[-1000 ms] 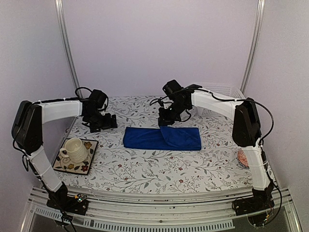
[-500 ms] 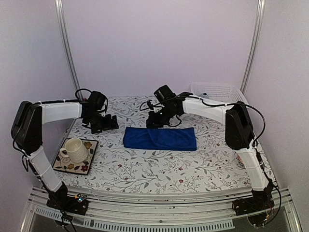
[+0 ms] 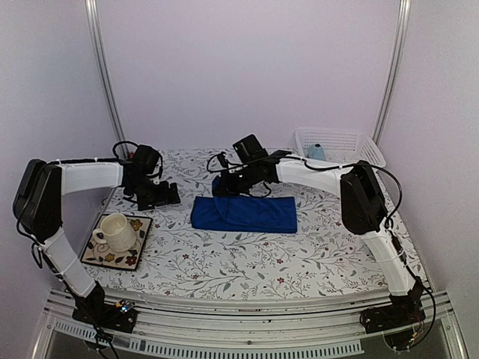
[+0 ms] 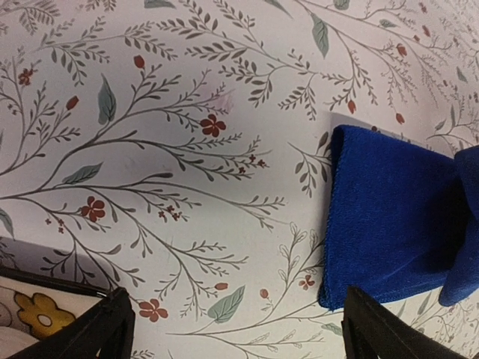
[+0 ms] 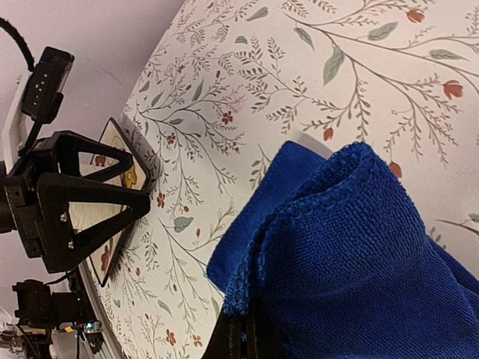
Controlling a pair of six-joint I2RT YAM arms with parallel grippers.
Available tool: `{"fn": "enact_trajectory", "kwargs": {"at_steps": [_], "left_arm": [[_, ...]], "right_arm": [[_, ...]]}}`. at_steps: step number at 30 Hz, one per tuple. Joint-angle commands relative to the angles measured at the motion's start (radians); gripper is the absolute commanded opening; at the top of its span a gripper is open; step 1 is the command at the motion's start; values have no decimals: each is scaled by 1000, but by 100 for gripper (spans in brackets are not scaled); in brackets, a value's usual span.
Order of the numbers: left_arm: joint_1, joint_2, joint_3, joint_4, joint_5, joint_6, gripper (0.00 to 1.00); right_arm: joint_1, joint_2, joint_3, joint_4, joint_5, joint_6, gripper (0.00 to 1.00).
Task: Roll the towels
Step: Fold the towel at the center of the board.
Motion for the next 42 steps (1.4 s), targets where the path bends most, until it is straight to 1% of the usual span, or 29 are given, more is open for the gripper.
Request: {"fn": "enact_trajectory", "kwargs": {"at_steps": [1, 10, 22, 42], "left_arm": [[15, -45, -21, 24, 6, 7, 97], [19, -66, -57, 29, 7, 3, 97], [20, -72, -69, 28, 8, 3, 97], [19, -70, -75, 30, 12, 13, 97]], "right_arm": [[21, 58, 45, 94, -54, 34, 2], [44, 88, 46, 113, -78, 49, 2], [53, 118, 47, 136, -72, 57, 4], [57, 158, 54, 235, -88, 81, 5]]}}
